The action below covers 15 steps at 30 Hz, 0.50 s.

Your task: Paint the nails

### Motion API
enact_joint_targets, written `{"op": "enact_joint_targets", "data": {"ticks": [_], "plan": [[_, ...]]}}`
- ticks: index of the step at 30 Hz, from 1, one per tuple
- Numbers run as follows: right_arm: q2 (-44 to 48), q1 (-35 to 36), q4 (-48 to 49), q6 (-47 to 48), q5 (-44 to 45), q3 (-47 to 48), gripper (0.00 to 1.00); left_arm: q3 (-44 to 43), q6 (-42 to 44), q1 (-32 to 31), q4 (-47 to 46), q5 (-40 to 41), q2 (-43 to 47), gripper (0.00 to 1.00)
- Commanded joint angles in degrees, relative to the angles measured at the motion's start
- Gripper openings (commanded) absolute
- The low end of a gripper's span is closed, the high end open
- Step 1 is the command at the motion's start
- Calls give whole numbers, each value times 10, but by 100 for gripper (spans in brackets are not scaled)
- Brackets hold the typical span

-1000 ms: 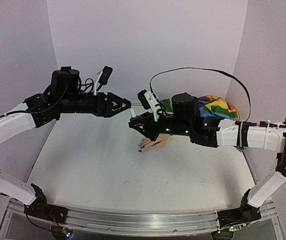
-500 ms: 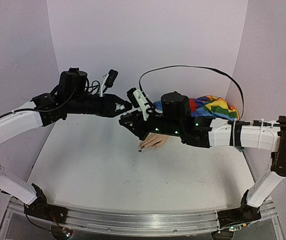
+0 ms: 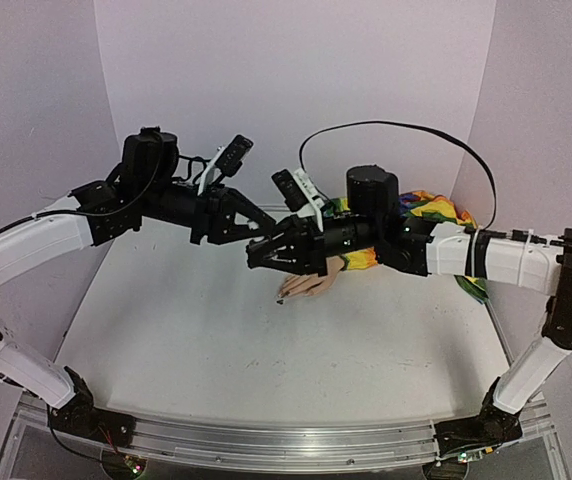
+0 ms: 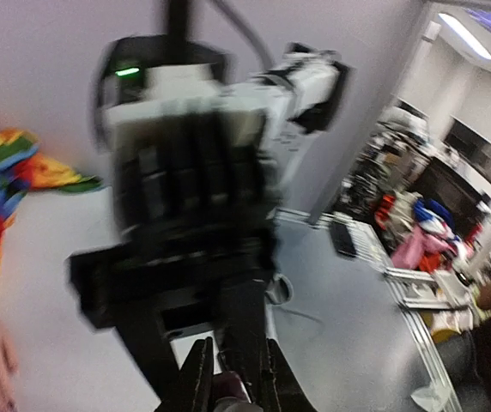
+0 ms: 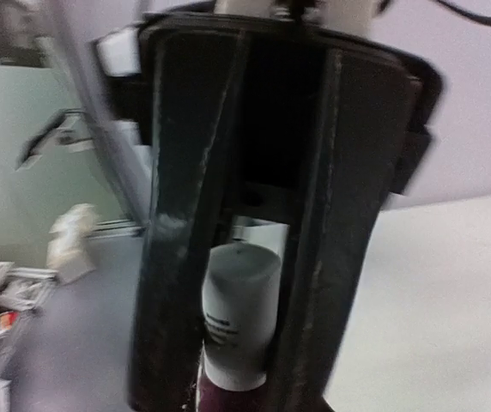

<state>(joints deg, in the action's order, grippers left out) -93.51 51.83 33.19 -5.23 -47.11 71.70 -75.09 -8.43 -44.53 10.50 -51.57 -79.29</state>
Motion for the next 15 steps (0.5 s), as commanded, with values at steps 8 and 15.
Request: {"op": "enact_joint_targets", "data": {"ticks": [8, 15], "plan": [[142, -7, 165, -72, -284, -46, 0, -60, 47, -73, -36, -268, -15, 0], [170, -17, 20, 26, 5, -79, 0, -18, -39, -12, -33, -42, 25, 77]]}}
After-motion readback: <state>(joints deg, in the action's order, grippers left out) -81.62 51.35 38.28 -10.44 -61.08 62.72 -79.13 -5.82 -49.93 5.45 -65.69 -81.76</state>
